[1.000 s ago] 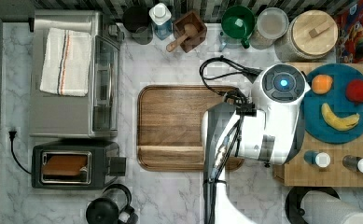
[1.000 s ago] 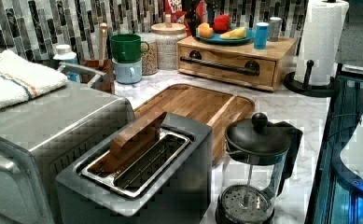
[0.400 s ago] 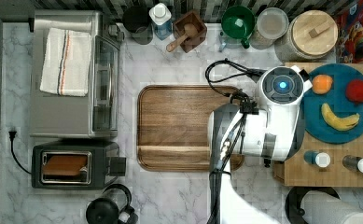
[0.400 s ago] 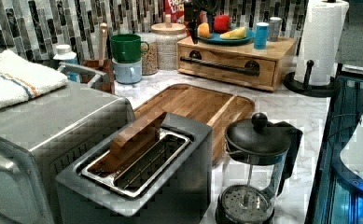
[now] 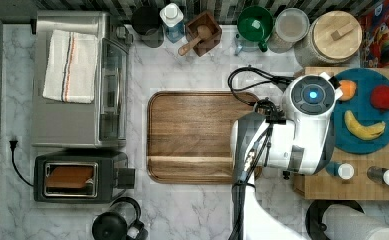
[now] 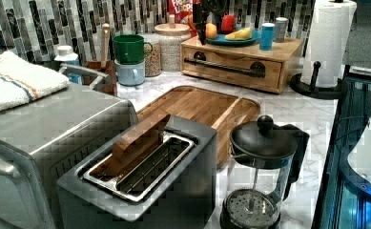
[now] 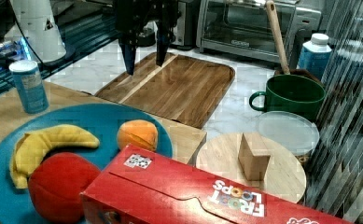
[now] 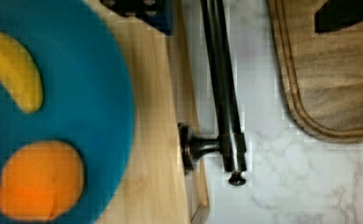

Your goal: Open the drawer.

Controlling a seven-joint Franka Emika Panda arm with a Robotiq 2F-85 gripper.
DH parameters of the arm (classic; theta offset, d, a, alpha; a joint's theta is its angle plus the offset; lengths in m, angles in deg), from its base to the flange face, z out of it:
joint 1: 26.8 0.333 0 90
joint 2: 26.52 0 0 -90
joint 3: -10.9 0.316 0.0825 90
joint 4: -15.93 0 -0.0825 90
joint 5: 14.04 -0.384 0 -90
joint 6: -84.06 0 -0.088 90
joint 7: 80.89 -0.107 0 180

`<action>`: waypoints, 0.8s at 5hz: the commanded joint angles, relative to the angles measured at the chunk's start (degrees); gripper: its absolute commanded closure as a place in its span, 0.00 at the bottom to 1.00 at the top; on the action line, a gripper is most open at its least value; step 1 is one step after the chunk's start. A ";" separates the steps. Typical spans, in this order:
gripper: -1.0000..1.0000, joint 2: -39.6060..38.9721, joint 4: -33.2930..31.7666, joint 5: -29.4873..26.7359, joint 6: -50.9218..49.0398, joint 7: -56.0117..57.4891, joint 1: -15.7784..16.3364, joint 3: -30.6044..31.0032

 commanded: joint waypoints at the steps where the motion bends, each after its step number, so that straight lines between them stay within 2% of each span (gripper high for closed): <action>1: 0.00 -1.36 -6.59 -2.86 9.96 0.33 -1.09 0.33; 2: 0.00 -1.29 -8.31 -3.33 11.64 -1.17 -0.54 0.02; 3: 0.00 -1.94 -9.45 -0.91 12.92 -3.42 -0.23 -0.66; 4: 0.00 -3.12 -10.84 -0.30 15.99 -2.15 -1.05 -1.59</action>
